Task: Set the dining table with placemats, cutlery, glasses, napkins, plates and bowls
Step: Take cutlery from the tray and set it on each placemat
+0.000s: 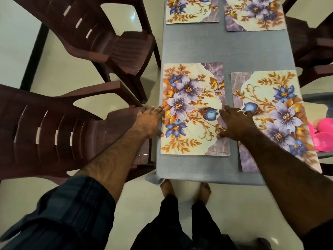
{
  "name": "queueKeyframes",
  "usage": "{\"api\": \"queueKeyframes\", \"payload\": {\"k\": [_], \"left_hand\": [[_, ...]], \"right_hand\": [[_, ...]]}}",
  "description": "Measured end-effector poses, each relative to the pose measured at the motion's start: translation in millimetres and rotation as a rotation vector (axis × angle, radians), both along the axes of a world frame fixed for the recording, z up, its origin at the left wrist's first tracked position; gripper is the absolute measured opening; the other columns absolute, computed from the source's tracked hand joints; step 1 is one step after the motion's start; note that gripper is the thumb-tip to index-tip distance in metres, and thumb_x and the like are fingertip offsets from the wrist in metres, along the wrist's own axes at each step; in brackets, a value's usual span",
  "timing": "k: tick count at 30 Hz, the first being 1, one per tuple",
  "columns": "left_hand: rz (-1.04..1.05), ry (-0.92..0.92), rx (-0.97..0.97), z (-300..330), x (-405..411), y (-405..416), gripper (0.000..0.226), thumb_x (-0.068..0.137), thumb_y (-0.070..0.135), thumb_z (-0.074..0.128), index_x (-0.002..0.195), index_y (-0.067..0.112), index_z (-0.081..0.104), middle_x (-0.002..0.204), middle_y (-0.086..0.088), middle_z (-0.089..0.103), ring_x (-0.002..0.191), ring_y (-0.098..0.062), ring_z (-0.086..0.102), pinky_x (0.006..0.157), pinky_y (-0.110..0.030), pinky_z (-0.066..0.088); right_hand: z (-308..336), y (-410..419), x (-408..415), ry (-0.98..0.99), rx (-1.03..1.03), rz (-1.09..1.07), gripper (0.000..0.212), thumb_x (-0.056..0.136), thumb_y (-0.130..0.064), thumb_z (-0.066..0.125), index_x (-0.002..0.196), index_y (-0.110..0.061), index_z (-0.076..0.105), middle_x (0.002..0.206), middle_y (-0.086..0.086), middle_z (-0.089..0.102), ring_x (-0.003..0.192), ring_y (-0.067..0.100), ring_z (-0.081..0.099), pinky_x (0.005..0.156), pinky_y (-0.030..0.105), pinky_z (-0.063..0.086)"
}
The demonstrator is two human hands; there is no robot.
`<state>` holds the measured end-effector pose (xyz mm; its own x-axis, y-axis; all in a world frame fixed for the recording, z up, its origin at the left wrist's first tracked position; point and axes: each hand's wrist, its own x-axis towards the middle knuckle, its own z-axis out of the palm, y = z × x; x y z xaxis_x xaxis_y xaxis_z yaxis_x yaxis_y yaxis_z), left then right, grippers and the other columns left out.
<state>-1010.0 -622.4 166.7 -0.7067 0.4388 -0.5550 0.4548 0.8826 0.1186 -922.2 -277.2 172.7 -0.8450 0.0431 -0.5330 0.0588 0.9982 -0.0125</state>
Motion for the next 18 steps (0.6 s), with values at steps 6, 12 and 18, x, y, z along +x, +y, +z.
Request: {"api": "queueKeyframes", "payload": {"k": [6, 12, 18], "left_hand": [[0.01, 0.009, 0.006, 0, 9, -1, 0.116, 0.081, 0.06, 0.081, 0.168, 0.026, 0.011, 0.176, 0.002, 0.01, 0.161, -0.03, 0.011, 0.126, -0.065, 0.014], [0.018, 0.019, 0.02, 0, 13, -2, 0.115, 0.081, 0.059, 0.082, 0.168, 0.027, 0.013, 0.176, 0.002, 0.01, 0.161, -0.03, 0.011, 0.126, -0.065, 0.015], [0.061, 0.156, 0.136, 25, 9, 7, 0.118, 0.077, 0.064, 0.083, 0.166, 0.027, 0.015, 0.176, -0.005, 0.01, 0.16, -0.031, 0.013, 0.122, -0.066, 0.021]], "right_hand": [[1, -2, 8, -0.011, 0.004, -0.002, 0.123, 0.072, -0.076, 0.076, 0.165, -0.027, 0.014, 0.175, 0.003, 0.007, 0.16, 0.031, 0.014, 0.122, 0.068, 0.016], [4, -4, 11, -0.019, -0.015, -0.011, 0.123, 0.072, -0.075, 0.077, 0.165, -0.027, 0.012, 0.175, 0.003, 0.004, 0.16, 0.031, 0.013, 0.122, 0.069, 0.014], [44, 18, 19, 0.214, -0.063, -0.158, 0.117, 0.071, -0.077, 0.077, 0.162, -0.034, 0.018, 0.175, 0.002, 0.008, 0.157, 0.033, 0.021, 0.12, 0.065, 0.021]]}}
